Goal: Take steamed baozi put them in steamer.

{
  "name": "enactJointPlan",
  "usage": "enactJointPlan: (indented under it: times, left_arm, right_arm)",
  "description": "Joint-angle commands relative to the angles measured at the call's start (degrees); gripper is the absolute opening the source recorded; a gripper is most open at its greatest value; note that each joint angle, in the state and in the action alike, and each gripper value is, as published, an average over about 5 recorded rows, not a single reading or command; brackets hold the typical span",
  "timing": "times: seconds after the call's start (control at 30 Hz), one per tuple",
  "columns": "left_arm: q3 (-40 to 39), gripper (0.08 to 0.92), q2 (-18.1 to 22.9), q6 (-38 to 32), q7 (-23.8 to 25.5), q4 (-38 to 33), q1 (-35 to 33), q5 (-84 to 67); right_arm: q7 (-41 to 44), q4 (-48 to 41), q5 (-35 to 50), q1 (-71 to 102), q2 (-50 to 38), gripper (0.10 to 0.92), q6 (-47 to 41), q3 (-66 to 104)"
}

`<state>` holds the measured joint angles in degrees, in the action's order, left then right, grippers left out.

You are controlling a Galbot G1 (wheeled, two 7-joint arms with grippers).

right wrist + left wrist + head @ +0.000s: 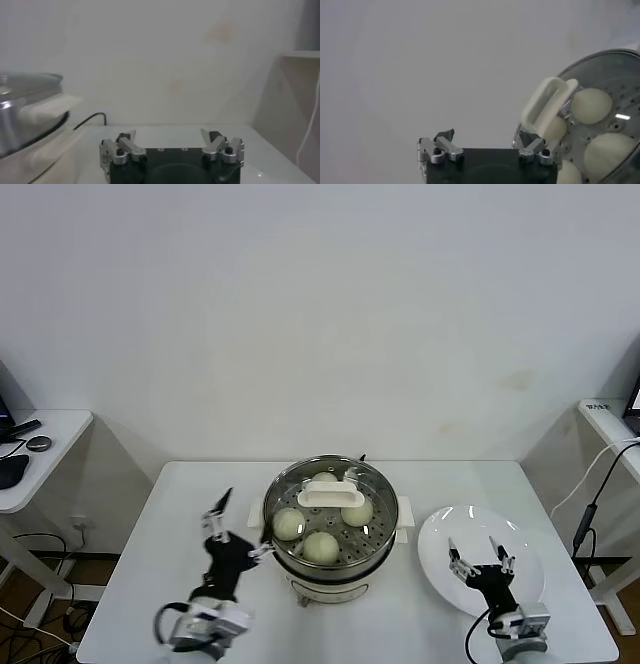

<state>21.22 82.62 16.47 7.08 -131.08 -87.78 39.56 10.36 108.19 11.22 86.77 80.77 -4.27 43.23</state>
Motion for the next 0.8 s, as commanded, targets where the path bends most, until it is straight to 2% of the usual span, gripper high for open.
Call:
enactJointPlan:
  times: [0.03, 0.17, 0.43, 0.8]
  left_arm:
    - [19.7, 0.823, 2.1, -10.8, -7.4, 9.4, -9.1, -34.8]
    - [17.7, 0.823, 3.7, -10.9, -10.2, 11.4, -11.8, -34.6]
    - [14.2, 0.823, 3.4, -11.7, -13.3, 11.3, -17.1, -34.6]
    - [11.6, 0.823, 3.8, -9.1, -11.1, 7.1, -17.9, -34.8]
  right_arm:
    - [-1.3, 1.8, 0.4, 4.8, -1.1, 0.823, 0.2, -2.3]
    - [-2.1, 0.2, 0.5, 4.8, -0.9, 0.823, 0.7, -2.8]
    - [-2.7, 1.4, -0.5, 5.8, 0.7, 0.823, -2.4, -2.4]
    - [-1.3, 4.8, -2.8, 7.9, 0.9, 0.823, -2.8, -1.8]
